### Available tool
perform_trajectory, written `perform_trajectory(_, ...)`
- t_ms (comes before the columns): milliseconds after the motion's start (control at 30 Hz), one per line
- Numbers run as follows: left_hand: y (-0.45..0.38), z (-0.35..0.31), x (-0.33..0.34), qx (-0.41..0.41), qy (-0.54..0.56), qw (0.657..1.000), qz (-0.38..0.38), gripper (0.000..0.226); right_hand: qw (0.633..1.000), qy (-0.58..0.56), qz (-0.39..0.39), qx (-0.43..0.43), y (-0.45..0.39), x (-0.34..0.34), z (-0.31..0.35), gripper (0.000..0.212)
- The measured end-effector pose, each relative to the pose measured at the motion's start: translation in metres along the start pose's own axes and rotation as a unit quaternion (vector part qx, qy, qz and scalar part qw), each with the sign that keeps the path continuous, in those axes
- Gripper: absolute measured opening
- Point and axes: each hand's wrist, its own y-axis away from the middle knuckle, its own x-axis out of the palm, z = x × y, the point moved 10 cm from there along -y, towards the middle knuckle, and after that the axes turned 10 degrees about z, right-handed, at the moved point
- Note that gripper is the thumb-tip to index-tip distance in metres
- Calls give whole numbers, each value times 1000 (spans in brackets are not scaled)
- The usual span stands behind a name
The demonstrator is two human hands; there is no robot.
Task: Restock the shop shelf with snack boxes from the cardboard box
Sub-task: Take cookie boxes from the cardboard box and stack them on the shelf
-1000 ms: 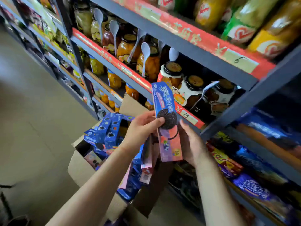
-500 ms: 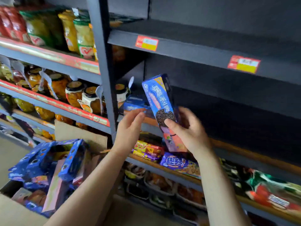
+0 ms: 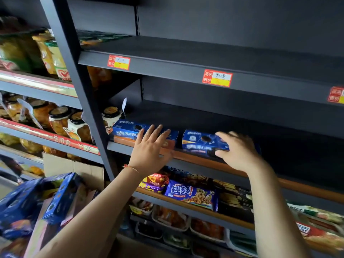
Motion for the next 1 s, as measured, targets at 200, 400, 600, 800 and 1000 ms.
perform_trajectory(200, 2, -1, -1, 12, 5, 1000, -7, 78, 990, -121, 30, -73, -4, 14, 33, 58)
perform_trajectory(400, 29, 41, -56, 11, 196, 972, -131, 54, 926, -242, -188, -221, 9, -10, 105, 28)
perform_trajectory(600, 104, 182, -38, -177, 283, 931, -148, 28, 873, -359, -141, -298, 0, 41, 231, 11)
perform_trajectory(800, 237, 369, 28, -403, 281, 866, -100, 22, 892, -362, 125, -240, -61, 212, 392, 12)
perform_trajectory(1000, 362, 510, 73, -585, 303, 747, -91, 35, 884, -333, 275, -181, -80, 361, 534, 16)
